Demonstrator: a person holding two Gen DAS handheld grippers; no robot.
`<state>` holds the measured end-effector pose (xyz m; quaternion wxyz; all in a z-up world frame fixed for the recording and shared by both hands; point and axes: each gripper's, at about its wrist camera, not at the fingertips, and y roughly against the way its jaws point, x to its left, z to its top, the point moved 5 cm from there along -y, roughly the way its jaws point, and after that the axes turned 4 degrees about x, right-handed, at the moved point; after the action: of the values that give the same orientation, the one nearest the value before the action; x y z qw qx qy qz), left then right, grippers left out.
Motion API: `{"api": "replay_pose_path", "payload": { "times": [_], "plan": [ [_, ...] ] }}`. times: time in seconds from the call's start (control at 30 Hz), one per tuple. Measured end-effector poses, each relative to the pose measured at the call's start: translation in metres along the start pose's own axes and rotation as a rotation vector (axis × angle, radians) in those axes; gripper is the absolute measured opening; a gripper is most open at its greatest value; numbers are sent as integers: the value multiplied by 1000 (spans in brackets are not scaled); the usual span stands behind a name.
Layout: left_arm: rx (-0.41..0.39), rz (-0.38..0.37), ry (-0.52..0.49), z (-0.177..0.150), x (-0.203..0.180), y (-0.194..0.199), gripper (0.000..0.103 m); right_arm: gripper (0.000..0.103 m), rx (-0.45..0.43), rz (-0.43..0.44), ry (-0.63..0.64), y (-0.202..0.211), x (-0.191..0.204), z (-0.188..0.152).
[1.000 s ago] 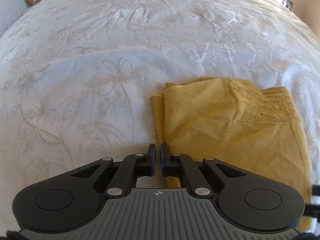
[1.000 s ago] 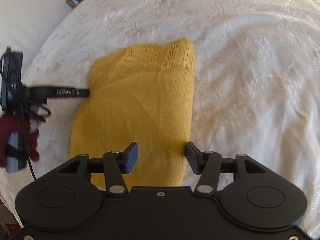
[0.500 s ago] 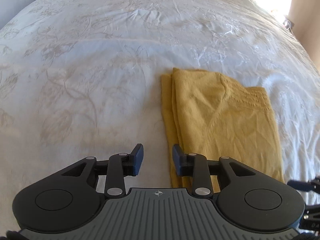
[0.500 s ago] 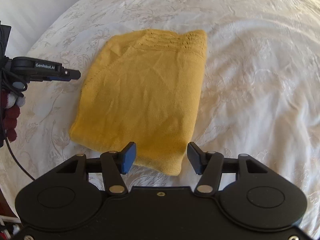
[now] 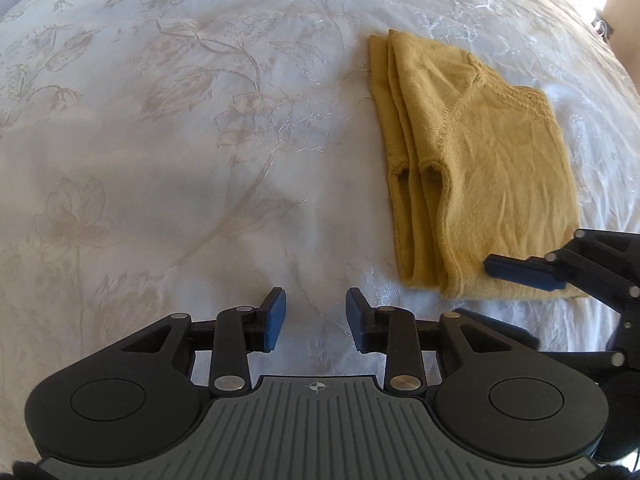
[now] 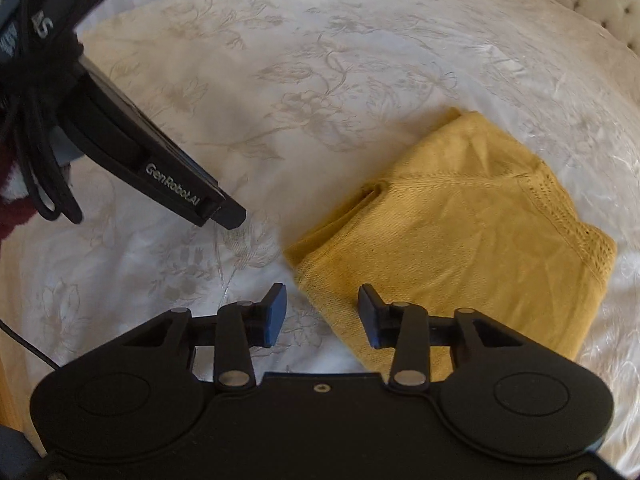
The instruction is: Fold small clothes
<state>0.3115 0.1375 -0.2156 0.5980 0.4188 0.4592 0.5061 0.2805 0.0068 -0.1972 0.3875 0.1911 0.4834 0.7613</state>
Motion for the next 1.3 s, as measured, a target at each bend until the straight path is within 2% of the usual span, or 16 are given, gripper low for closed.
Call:
{"api": "replay_pose_path", "payload": {
  "times": [0.1, 0.13, 0.17, 0.27, 0.4, 0.47, 0.53, 0.57, 0.63, 0.7, 0.8, 0.87, 0.97, 1.03, 1.17, 1.3],
  "plan": [
    [-3, -5, 4, -1, 3, 2, 33, 24, 21, -34, 25, -4, -1, -1],
    [-4, -9, 6, -2, 4, 2, 33, 14, 17, -35, 15, -3, -3, -1],
    [-4, -11, 6, -2, 4, 3, 33, 10, 3, -38, -1, 1, -7, 1],
    [-5, -12, 2, -4, 6, 4, 33, 9, -75, -23, -123, 22, -23, 10],
    [-5, -15, 11, -8, 9, 7, 33, 9, -198, 100, -404, 48, -46, 24],
    [-5, -14, 17, -9, 10, 8, 33, 9, -161, 137, -423, 32, -41, 29],
    [1, -16, 21, -9, 10, 8, 33, 10, -74, 153, -408, 5, -32, 25],
    [1, -17, 22, -9, 9, 9, 33, 11, -29, 156, -403, -8, -28, 20],
    [-6, -18, 21, -7, 7, 11, 33, 22, 31, 178, -405, -22, -24, 11],
    [-20, -28, 24, -2, 3, 13, 33, 26, -12, 192, -390, -11, -24, 10],
    [-47, -94, 20, 9, -10, 15, 35, 53, -86, 210, -372, 13, -31, 6],
    [-65, -148, 8, 20, -26, 14, 48, 55, -125, 197, -379, 29, -42, 1],
    [-100, -193, -32, 37, -49, 12, 57, 59, -159, 143, -446, 47, -70, -11],
    [-115, -204, -60, 48, -63, 6, 64, 69, -176, 111, -518, 54, -94, -22],
    [-128, -187, -68, 60, -77, -8, 71, 74, -168, 45, -666, 51, -147, -42],
    [-91, -164, -39, 60, -70, -23, 71, 78, -158, 27, -801, 37, -193, -56]
  ]
}}
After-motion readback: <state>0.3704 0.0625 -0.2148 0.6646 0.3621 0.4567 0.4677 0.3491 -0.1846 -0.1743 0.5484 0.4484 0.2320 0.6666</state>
